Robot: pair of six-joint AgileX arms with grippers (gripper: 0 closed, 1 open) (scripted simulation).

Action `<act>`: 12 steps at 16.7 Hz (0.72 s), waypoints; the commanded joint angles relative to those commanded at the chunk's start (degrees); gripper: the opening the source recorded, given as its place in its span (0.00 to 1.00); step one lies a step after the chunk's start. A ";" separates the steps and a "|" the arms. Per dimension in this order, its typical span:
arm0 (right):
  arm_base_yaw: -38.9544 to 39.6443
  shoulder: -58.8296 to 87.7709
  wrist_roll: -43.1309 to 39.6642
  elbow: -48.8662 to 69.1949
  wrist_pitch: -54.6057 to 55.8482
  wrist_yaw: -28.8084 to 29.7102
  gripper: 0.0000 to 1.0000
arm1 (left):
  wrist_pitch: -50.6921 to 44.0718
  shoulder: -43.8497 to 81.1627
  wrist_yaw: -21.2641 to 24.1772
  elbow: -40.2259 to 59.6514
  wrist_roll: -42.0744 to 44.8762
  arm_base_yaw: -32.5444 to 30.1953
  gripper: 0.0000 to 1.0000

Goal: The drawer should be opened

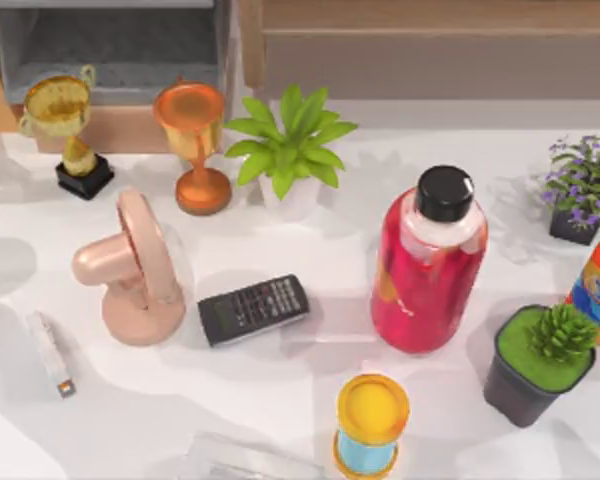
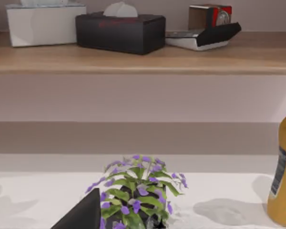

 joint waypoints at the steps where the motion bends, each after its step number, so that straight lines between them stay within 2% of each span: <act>1: 0.00 0.00 0.00 0.00 0.00 0.00 1.00 | 0.00 0.00 0.00 0.00 0.00 0.00 0.00; 6: 0.00 0.00 0.00 0.00 0.00 0.00 1.00 | 0.12 -0.17 0.26 -1.05 -0.27 0.52 0.00; 12: 0.00 0.00 0.00 0.00 0.00 0.00 1.00 | 6.44 -5.66 3.30 -13.84 -0.24 3.54 0.00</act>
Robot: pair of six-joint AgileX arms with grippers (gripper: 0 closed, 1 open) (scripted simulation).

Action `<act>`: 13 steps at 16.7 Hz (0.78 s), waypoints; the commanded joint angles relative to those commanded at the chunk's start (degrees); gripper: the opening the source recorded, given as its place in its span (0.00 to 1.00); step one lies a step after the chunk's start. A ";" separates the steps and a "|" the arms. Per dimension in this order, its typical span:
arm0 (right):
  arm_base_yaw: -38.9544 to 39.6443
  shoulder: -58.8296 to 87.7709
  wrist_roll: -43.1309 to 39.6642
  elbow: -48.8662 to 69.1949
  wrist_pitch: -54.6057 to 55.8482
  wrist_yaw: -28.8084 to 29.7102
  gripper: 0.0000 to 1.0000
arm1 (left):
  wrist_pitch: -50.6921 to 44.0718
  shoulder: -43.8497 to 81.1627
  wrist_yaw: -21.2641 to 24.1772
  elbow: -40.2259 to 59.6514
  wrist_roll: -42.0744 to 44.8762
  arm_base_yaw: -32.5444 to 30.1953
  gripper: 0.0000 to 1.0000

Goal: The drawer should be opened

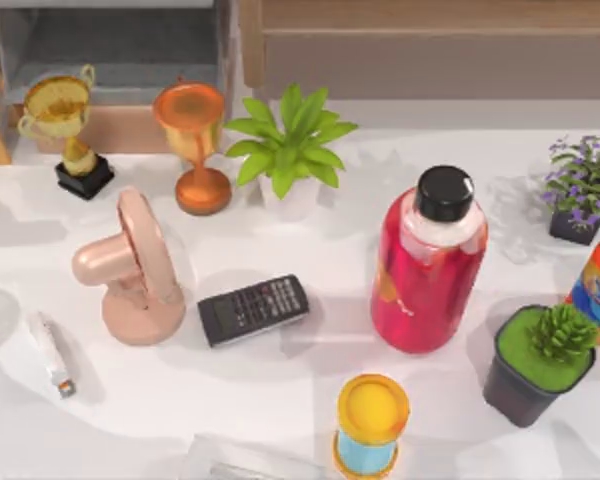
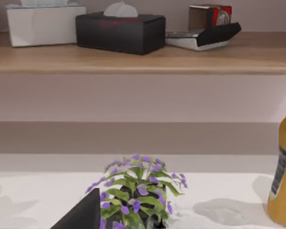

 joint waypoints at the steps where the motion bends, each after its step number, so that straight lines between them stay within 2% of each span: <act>1: 0.00 0.00 0.00 0.00 0.00 0.00 1.00 | 0.88 -0.68 0.39 -1.31 0.06 0.42 0.00; 8: 0.00 0.00 0.00 0.00 0.00 0.00 1.00 | 1.96 -1.38 0.94 -2.84 0.22 1.01 0.00; 13: 0.00 0.00 0.00 0.00 0.00 0.00 1.00 | 7.21 -5.53 4.65 -13.32 0.29 4.68 0.00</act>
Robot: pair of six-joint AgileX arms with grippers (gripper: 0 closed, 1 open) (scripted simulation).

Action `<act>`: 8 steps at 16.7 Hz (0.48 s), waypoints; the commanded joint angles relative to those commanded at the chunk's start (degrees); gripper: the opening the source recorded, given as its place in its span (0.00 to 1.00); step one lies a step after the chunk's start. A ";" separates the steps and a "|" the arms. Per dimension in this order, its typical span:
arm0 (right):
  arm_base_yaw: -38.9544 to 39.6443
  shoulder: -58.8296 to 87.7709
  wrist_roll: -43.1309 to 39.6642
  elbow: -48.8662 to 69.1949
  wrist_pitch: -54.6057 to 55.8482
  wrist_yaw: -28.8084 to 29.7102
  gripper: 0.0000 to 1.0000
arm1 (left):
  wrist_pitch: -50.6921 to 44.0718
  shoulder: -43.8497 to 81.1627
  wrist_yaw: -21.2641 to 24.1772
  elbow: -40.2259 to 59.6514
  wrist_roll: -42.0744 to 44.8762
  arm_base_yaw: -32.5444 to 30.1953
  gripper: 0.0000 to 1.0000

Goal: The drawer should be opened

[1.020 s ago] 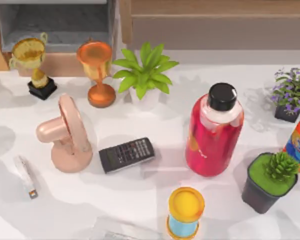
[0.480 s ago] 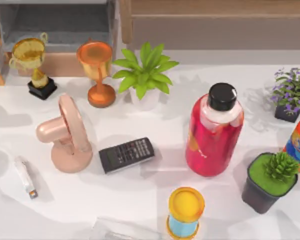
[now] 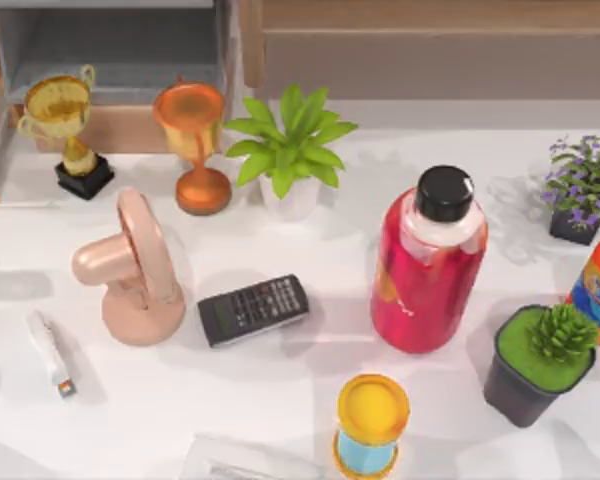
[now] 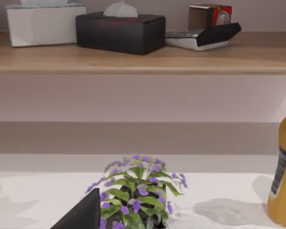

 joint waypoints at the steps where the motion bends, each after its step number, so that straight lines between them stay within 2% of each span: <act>1: 0.00 0.00 0.00 0.00 0.00 0.00 1.00 | 0.95 -0.72 0.64 -1.46 0.05 0.67 0.00; 8: 0.00 0.00 0.00 0.00 0.00 0.00 1.00 | 2.35 -1.57 1.65 -3.26 0.29 1.69 0.00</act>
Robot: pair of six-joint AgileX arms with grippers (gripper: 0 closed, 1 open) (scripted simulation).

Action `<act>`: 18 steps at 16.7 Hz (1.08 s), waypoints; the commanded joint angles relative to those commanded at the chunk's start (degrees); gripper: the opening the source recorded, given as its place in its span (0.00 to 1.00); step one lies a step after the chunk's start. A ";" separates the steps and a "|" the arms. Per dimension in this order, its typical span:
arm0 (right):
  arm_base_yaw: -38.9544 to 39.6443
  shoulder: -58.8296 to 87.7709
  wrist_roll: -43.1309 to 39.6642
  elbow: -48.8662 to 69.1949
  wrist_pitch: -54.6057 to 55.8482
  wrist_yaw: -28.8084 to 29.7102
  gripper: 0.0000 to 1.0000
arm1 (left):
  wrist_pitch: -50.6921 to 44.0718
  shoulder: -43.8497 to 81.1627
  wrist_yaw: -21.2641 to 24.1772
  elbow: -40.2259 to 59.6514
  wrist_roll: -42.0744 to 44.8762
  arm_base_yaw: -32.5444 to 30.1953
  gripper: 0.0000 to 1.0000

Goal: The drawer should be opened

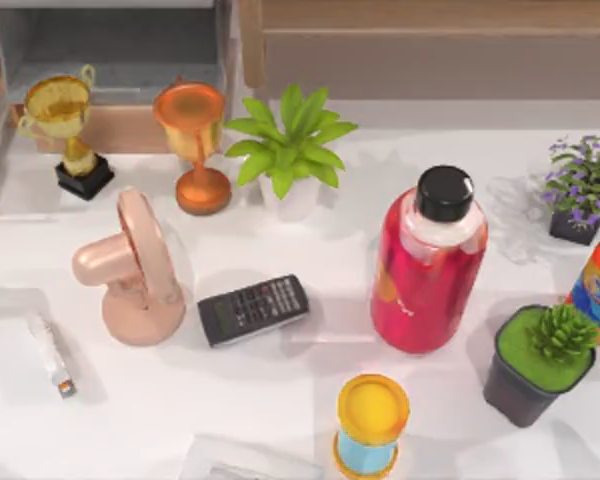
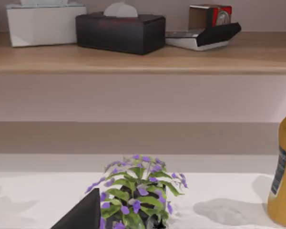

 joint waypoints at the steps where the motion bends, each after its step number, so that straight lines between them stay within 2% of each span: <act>1: 0.00 0.00 0.00 0.00 0.00 0.00 1.00 | 0.82 -0.54 0.84 -1.35 0.07 0.83 0.00; 6: 0.00 0.00 0.00 0.00 0.00 0.00 1.00 | 5.84 -3.98 6.09 -10.61 0.26 6.08 0.00; 10: 0.00 0.00 0.00 0.00 0.00 0.00 1.00 | 6.37 -4.32 6.61 -11.30 0.31 6.62 0.00; 18: 0.00 0.00 0.00 0.00 0.00 0.00 1.00 | 6.37 -4.32 6.61 -11.30 0.31 6.62 0.60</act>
